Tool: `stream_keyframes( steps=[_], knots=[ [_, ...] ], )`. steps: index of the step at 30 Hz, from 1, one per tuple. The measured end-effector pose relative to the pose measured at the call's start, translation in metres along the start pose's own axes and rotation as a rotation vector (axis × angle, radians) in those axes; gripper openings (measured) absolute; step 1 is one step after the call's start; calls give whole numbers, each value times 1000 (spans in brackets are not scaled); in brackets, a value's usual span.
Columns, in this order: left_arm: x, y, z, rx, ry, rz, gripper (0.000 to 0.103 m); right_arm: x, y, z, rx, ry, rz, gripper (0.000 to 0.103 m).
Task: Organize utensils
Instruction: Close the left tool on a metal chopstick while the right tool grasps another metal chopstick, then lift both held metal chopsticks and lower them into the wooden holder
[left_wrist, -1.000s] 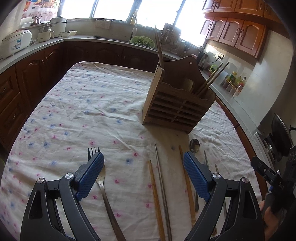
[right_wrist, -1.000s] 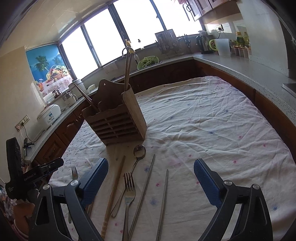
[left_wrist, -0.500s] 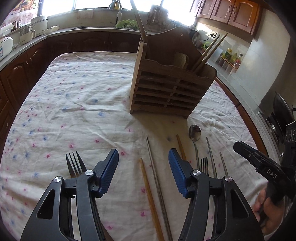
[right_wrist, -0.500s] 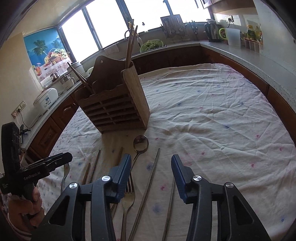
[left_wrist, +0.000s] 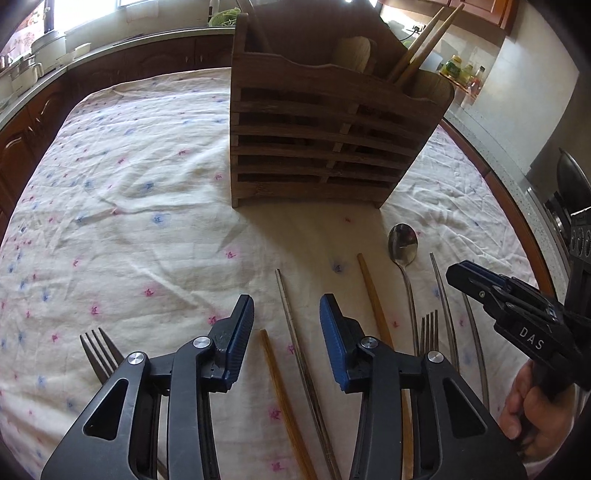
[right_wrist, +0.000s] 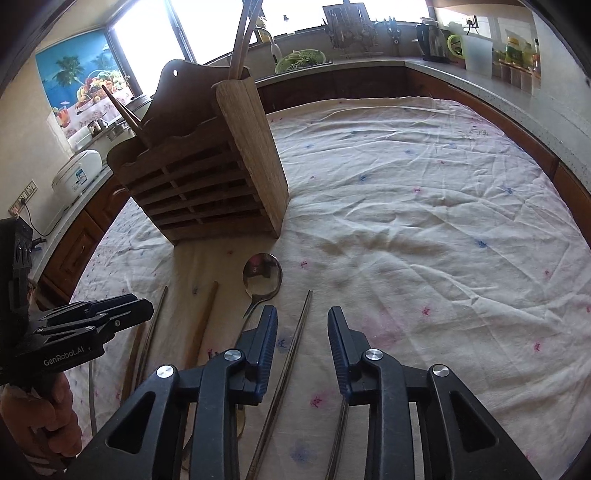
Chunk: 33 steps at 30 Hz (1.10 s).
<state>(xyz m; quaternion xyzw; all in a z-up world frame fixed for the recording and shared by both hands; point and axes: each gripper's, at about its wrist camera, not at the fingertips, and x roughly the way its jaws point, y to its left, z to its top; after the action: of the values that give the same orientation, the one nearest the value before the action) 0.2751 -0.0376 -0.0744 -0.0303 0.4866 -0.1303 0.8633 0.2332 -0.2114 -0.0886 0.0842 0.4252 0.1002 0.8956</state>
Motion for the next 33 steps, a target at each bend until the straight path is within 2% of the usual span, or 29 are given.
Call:
stream_keyframes(
  steps=[3,8,10,13,23,33],
  knots=[
    [10,-1,-1,2,26,-1,27,8,2,0,-13,20,-9,27],
    [12,-4,2,18,22,7,27,21,10,3,-61,45,-46,20],
    [13,-5,4,28,25,14,16,24,15,4,-95,53,-68,17],
    [15,-4,5,32,28,14,6,27,21,6,-137,62,-96,9],
    [6,1,4,1,4,-30,5,15,11,8,-57,30,-15,6],
    [-53,6,6,-27,-112,-89,4,-32,16,18,-37,-67,44,4]
  ],
)
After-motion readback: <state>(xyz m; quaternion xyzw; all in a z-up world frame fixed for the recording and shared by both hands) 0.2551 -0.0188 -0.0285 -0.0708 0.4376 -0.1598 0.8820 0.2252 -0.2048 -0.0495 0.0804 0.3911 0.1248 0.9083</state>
